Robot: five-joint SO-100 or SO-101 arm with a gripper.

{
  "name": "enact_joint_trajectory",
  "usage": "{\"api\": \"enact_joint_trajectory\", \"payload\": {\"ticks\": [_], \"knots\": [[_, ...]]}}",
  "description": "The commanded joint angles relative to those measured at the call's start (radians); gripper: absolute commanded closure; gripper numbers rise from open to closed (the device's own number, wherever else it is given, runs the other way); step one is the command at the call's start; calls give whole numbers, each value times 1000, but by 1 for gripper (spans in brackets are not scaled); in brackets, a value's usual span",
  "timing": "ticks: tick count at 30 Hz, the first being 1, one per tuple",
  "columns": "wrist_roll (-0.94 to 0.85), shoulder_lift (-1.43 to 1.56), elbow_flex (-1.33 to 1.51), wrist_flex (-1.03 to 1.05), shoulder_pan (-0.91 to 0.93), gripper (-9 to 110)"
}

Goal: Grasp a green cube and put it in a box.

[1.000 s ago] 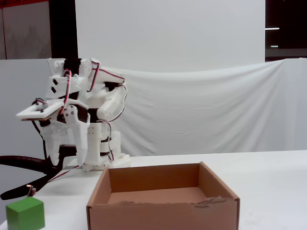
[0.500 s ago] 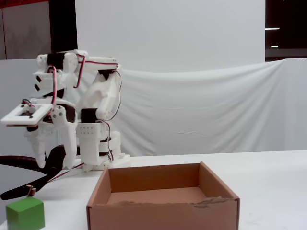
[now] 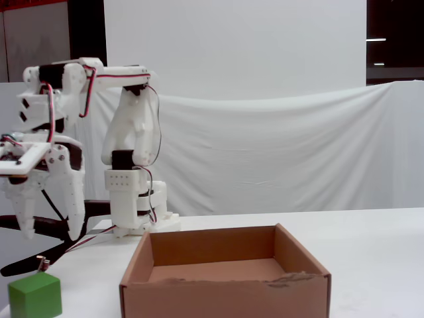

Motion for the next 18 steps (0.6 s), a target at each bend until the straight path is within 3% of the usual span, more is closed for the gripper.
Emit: {"api": "enact_joint_trajectory", "payload": {"ticks": [1,11,18], "knots": [[-26,-29,-92,-20,-12,70],[-38,-123,-160,-46,-3,70],[-250,-164,-184,-126,8,70]]}}
